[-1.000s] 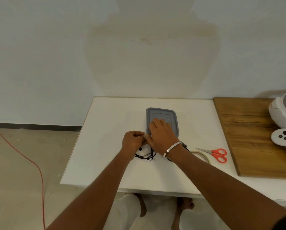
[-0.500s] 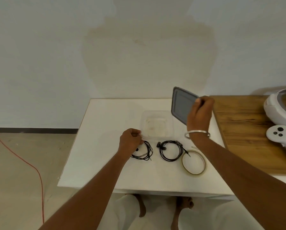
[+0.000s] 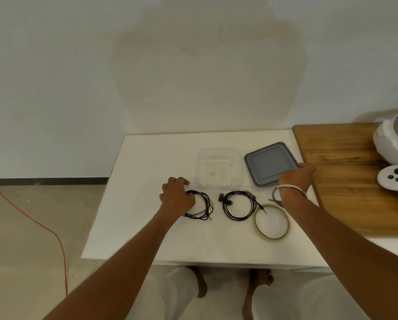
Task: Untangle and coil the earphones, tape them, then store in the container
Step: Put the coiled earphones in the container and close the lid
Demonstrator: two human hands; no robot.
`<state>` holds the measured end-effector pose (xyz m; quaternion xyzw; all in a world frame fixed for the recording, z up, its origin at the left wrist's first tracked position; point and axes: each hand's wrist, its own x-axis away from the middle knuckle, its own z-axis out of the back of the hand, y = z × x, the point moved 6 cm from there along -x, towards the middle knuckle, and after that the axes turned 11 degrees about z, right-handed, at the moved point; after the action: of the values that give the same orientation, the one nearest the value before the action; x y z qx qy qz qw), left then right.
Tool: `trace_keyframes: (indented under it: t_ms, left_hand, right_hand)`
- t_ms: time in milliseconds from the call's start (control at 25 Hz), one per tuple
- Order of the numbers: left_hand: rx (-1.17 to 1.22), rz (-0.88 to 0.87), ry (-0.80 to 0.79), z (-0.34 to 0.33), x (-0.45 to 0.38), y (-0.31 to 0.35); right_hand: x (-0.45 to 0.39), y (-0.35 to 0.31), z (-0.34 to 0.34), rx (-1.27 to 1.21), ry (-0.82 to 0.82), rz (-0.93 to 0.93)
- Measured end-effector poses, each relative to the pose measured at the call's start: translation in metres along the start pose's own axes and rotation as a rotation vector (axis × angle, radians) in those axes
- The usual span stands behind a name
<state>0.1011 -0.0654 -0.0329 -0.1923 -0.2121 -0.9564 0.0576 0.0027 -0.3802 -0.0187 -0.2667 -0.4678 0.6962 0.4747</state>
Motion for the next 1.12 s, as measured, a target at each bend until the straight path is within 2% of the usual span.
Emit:
trace_keyframes:
  t_ms: [160, 320, 480, 560, 640, 720, 800, 880, 1000, 1120]
  left_hand:
    - [-0.041, -0.080, 0.015, -0.004, 0.001, 0.001]
    - [-0.078, -0.131, 0.022, -0.006, 0.000, 0.002]
    - [-0.107, -0.172, 0.049, -0.005, 0.003, 0.004]
    - [-0.095, -0.205, 0.044, -0.003, 0.005, 0.004]
    - [-0.092, -0.243, 0.015, 0.001, 0.007, 0.003]
    - [-0.085, -0.268, -0.025, 0.004, 0.008, 0.002]
    - [-0.091, -0.271, -0.070, 0.005, 0.009, 0.001]
    - [-0.117, -0.259, -0.122, 0.004, 0.010, -0.002]
    - [-0.199, -0.277, -0.170, 0.007, 0.012, 0.000]
    - [-0.264, -0.315, -0.247, 0.015, 0.014, 0.005]
  right_hand:
    - [-0.001, 0.017, -0.005, 0.054, -0.075, -0.059]
    - [0.005, 0.014, -0.004, 0.423, -0.135, 0.037]
    - [0.012, 0.010, -0.007, 0.545, -0.210, 0.074]
    - [0.020, 0.001, -0.007, 0.590, -0.186, 0.181]
    - [0.032, -0.014, -0.014, 0.560, -0.215, 0.428]
    - [0.047, -0.023, -0.031, 0.516, -0.391, 0.684]
    - [0.066, -0.019, -0.049, 0.576, -0.599, 0.834]
    - [0.077, -0.011, -0.058, 0.703, -0.696, 0.834]
    - [0.087, -0.001, -0.064, 0.872, -0.729, 0.823]
    - [0.090, 0.002, -0.067, 0.940, -0.737, 0.852]
